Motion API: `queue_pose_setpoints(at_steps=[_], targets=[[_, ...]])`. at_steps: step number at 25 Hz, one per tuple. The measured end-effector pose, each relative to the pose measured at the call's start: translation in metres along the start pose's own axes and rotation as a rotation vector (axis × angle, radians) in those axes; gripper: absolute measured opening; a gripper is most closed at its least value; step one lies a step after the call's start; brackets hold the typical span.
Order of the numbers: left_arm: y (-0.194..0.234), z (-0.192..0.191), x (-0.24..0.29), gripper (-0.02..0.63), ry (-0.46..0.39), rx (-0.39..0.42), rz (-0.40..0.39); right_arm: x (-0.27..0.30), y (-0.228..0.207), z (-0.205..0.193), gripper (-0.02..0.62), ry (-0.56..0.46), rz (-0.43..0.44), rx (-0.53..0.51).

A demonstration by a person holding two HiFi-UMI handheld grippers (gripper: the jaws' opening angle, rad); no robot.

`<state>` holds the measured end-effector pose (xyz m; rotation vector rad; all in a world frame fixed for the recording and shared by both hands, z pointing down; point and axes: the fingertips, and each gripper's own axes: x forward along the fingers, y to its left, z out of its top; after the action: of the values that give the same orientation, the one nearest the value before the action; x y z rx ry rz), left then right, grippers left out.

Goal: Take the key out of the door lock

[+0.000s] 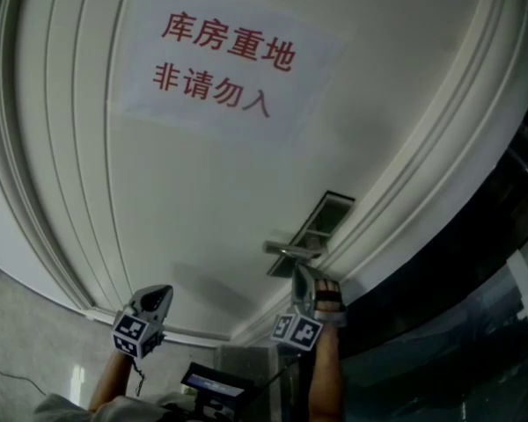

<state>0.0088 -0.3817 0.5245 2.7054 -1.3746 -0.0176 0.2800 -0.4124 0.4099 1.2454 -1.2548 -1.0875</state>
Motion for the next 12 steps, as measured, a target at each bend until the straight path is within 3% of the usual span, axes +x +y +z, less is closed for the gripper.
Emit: queue_pose_setpoints(at_steps=[12], targets=[[-0.0030,-0.0008,-0.0002,0.006,0.002,0.003,-0.011,-0.0040,-0.0013,-0.0002,0.023,0.003,-0.010,-0.011]])
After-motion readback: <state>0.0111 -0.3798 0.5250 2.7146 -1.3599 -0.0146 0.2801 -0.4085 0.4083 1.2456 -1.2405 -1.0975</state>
